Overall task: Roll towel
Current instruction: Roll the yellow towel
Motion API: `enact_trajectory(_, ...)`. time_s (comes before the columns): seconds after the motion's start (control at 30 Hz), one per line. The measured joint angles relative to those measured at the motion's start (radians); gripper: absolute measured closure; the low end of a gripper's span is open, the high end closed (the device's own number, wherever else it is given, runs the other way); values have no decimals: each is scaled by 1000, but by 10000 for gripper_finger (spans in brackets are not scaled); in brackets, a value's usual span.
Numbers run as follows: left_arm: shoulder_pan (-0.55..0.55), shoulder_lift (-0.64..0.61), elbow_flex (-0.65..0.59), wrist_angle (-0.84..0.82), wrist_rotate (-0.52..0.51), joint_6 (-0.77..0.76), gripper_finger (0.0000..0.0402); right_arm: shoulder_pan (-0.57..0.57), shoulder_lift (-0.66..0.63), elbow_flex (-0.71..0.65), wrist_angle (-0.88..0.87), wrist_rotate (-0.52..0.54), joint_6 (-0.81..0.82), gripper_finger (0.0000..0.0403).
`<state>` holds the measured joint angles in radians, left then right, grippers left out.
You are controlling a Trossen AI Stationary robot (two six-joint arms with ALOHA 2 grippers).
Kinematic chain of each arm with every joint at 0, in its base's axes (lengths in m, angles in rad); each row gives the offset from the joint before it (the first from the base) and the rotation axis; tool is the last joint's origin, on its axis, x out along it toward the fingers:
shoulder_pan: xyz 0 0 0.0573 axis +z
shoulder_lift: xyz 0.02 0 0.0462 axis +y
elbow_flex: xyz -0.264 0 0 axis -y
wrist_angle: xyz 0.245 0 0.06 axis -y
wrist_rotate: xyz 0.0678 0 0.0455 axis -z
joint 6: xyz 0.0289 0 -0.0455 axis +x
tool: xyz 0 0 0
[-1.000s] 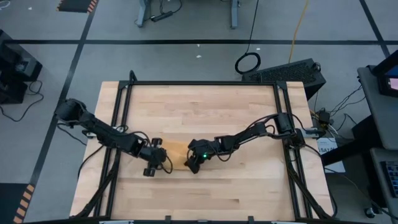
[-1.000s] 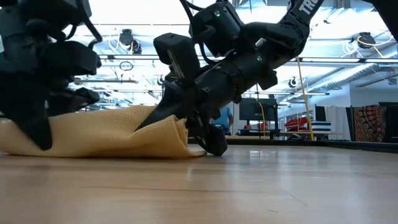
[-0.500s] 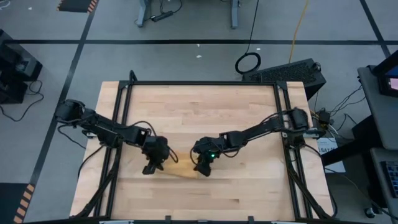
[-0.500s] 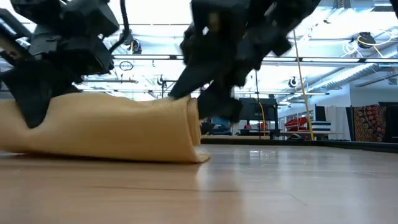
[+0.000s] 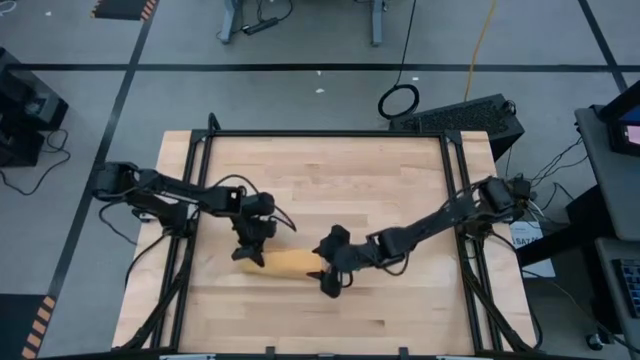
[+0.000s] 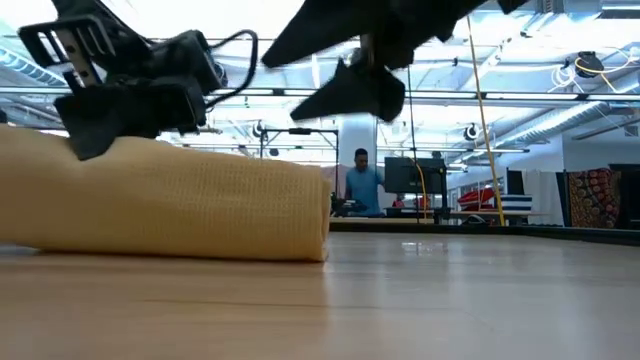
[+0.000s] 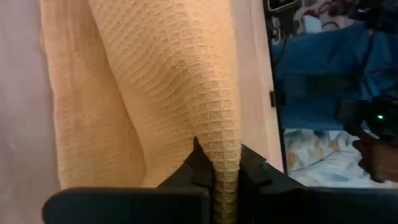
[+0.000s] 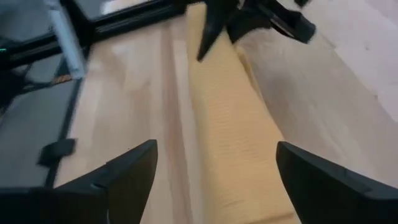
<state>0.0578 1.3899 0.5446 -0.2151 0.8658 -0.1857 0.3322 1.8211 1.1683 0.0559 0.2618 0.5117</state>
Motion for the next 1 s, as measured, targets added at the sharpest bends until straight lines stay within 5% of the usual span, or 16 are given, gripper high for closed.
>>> enact_trajectory(0.17, 4, 107, 0, 1, 50, 40, 375, 17, 85, 0, 106, 75, 62, 85)
enact_trajectory(0.43, 1, 187, 0, 2, 50, 62, 375, 17, 208, 0, 329, 22, 93, 104)
enact_trajectory(0.67, 31, 187, 0, 0, 96, 57, 375, 17, 279, 0, 448, 25, 106, 218)
enact_trajectory(0.83, 70, 188, 0, 1, 235, -27, 375, 17, 289, 0, 431, 22, 106, 313)
enact_trajectory(1.0, 108, 188, 0, -1, 240, -41, 356, 17, 289, 0, 385, 22, 106, 388)
